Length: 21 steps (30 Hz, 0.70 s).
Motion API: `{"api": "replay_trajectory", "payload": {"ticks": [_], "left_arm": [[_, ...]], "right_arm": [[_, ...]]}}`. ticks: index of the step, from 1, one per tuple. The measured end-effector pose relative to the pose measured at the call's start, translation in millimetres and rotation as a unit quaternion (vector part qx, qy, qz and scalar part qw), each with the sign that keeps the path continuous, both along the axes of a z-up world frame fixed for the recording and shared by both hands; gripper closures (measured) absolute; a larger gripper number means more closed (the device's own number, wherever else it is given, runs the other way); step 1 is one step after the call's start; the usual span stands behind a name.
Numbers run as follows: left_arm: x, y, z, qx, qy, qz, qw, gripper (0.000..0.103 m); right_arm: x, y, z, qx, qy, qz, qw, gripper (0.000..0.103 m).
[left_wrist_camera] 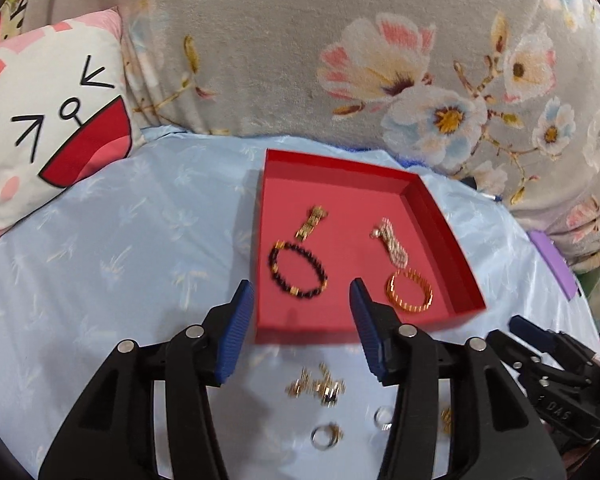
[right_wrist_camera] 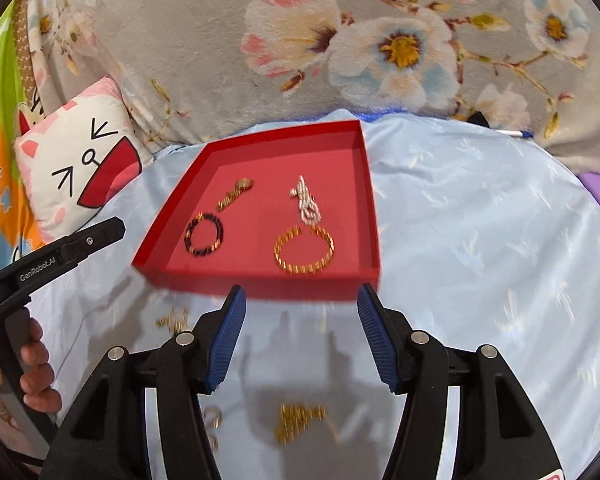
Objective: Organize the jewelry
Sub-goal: 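Carry the bead bracelet and bangle into the red box and open both tools, then grasp the gold chain with the right tool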
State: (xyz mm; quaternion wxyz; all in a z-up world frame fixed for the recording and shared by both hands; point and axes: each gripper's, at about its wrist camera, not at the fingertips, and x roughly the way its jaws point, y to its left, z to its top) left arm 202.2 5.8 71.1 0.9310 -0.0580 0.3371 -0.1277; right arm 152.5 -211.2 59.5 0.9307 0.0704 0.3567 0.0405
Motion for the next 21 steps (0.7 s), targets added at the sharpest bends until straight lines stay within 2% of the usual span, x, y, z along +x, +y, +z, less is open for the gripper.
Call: {"api": "replay_trajectory", "payload": {"ticks": [6,9,13,18,21], "left_arm": [[-48,-6,-20,0.032,0.011,-0.007,0.9994,0.051],[-66,-9,-33,0.036,0.023,-0.012,0.9990,0.051],[-81,-11,-54,0.038,0.042,-0.012,0.9983,0.051],[-91,-10,-66,0.039,0.049,-0.011,0.9980,0.051],[-91,-6,-70,0.035,0.052,-0.007,0.9980,0.051]], "right_arm": [[-50,-6,-21,0.006,0.028,-0.010,1.000,0.048],[-60,-4,-35,0.011,0.048,-0.008,0.999,0.056],[-61,2,-51,0.014,0.065,-0.005,0.998,0.068],[-52,7,-61,0.007,0.071,-0.004,0.997,0.069],[-42,9,-65,0.006,0.078,-0.002,0.997,0.076]]}}
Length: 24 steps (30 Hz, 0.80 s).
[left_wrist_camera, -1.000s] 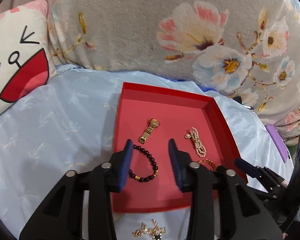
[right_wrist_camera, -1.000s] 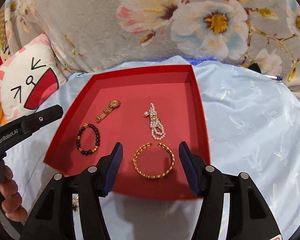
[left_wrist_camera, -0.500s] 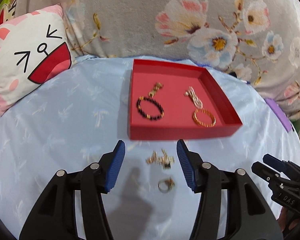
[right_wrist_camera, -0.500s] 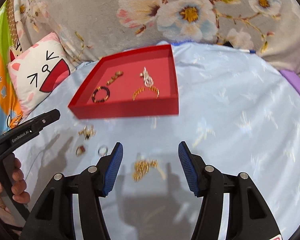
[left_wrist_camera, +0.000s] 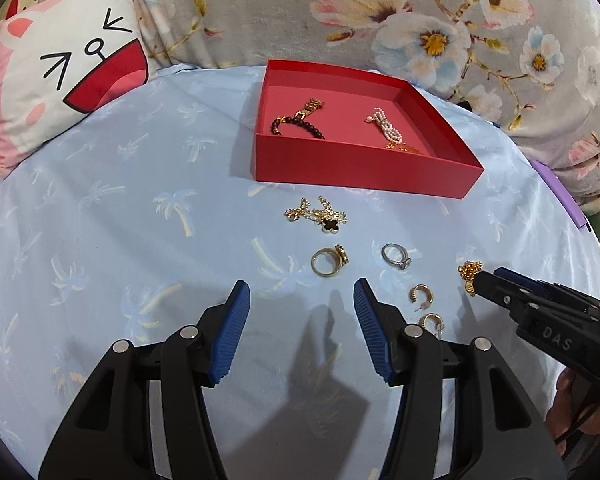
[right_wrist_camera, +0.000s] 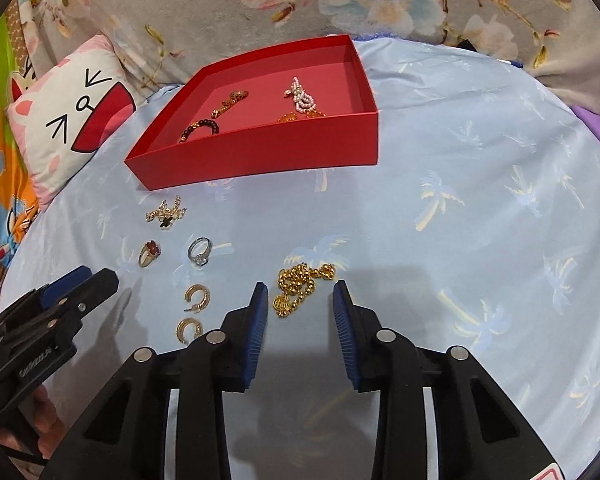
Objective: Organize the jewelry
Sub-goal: 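Grasp the gold chain with the right tool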
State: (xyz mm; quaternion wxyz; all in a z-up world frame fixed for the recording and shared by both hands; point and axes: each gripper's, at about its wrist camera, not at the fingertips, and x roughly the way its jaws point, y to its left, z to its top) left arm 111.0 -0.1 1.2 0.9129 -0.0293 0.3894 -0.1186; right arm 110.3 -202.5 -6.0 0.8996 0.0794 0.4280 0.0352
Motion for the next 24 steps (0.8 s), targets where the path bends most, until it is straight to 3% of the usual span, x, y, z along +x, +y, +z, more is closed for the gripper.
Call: {"api": "replay_trajectory", "payload": {"ticks": [8,10,22,24], "left_arm": [[2,2,-2,-0.003,0.002,0.000,1.0000,0.051],[3,0,-3,-0.002,0.001,-0.002,1.0000,0.051],[24,-21,-6,0.006,0.008,-0.017,0.9998,0.052],[28,-23,-7,0.002,0.013,-0.017,0.9998,0.056]], "right_arm": [[14,5,-3,-0.019,-0.002,0.001,1.000,0.088],[15,6,-4,-0.024,-0.004,-0.001,1.000,0.095],[5,-9,-4,0.004,-0.008,-0.019,1.000,0.100],[4,-10,-5,0.006,-0.009,-0.019,1.000,0.100]]}}
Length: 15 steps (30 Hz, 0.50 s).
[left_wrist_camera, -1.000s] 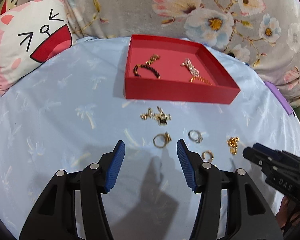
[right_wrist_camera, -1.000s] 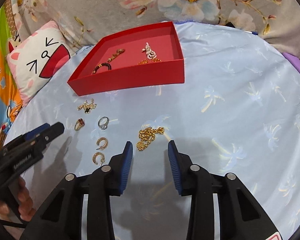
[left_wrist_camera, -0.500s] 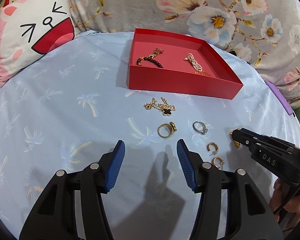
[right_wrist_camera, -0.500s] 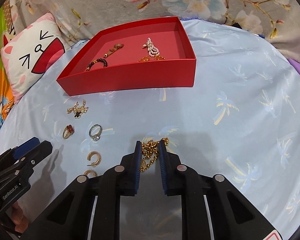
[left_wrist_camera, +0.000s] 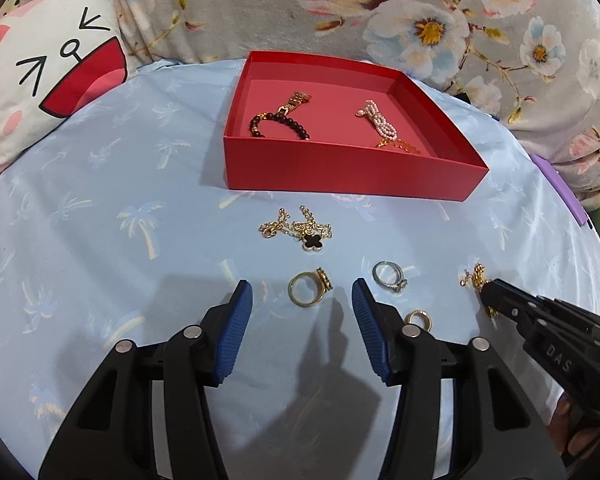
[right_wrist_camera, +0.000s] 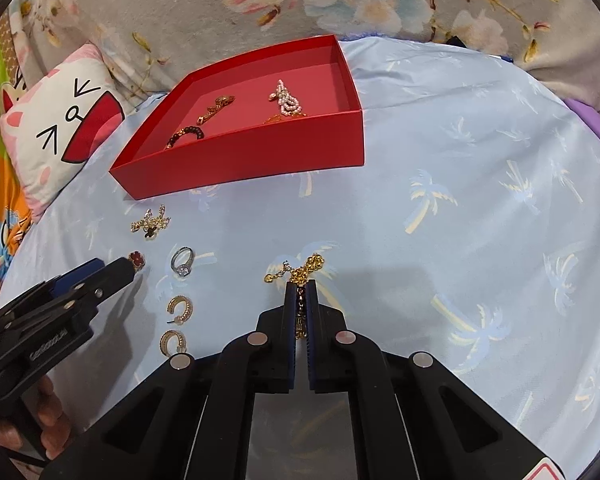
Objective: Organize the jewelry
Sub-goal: 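Grasp the gold chain with the right tool, then grasp a gold ring with the left tool while the right tool lifts the chain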
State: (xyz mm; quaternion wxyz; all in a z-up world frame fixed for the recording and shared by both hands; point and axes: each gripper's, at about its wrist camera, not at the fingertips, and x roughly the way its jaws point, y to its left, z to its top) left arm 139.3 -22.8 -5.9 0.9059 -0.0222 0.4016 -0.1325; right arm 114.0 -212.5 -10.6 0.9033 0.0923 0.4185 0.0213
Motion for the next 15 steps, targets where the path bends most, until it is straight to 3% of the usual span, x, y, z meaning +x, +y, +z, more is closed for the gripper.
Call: {"api": "replay_trajectory", "payload": {"ticks": [7,10,12,15], "left_arm": [[8.9,-3.2,-3.9,-0.006,0.013,-0.005,0.9999,0.081],[8.7,-5.0,-3.6,-0.004,0.011,-0.011,0.9999,0.081],[8.2,-5.6,-2.4,-0.009,0.008,-0.015,0.9998,0.096],[7.5,-6.1,-1.8,-0.009,0.006,-0.016,0.9998,0.097]], "right_arm": [[0.0,-0.2,-0.7,0.005,-0.001,0.001,1.000,0.100],[-0.9,-0.8,-0.5,0.008,-0.002,0.002,1.000,0.100],[-1.4,-0.9,-0.2,0.009,-0.004,0.002,1.000,0.100],[-2.5,-1.0,1.4,0.012,-0.008,0.001,1.000,0.100]]}}
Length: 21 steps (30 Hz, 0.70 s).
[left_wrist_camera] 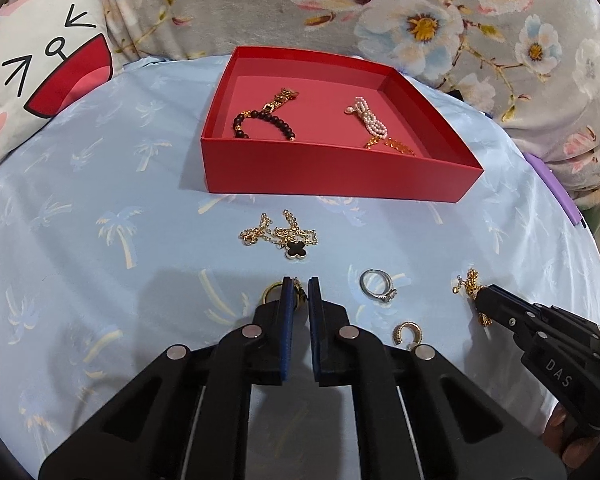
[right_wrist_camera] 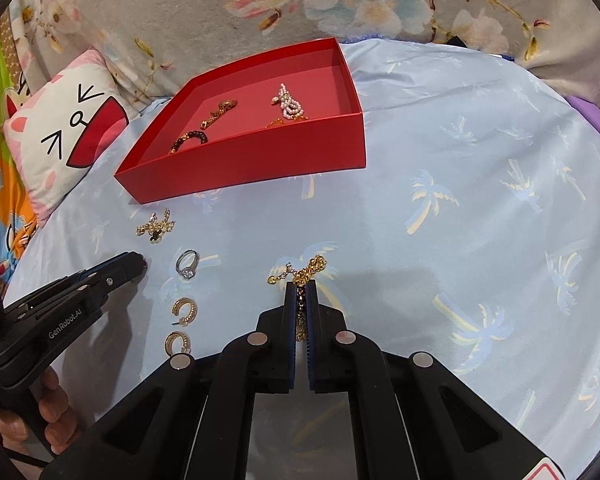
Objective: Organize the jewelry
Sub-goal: 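Grasp a gold ring with the left tool while the right tool lifts the chain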
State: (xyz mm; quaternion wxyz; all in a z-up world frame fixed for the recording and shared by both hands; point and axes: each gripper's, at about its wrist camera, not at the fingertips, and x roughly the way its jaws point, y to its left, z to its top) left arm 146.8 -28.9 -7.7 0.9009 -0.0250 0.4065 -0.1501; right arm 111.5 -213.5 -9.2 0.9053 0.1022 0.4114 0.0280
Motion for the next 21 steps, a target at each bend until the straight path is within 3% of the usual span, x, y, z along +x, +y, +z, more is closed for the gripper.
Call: {"api": "replay_trajectory", "payload": {"ticks": [13,21], "left_arm": [[-16,7,14,-0.015,-0.016,-0.003,0.9998,0.097],[-23,23,56,-0.051,-0.030,-0.006,0.9982,0.097]], "right_arm": [[-12,-5,18,0.007,-0.022,-0.007,1.000,0.100],[-26,-10,66,0.014,-0.065,-0.005,0.998,0.100]]}}
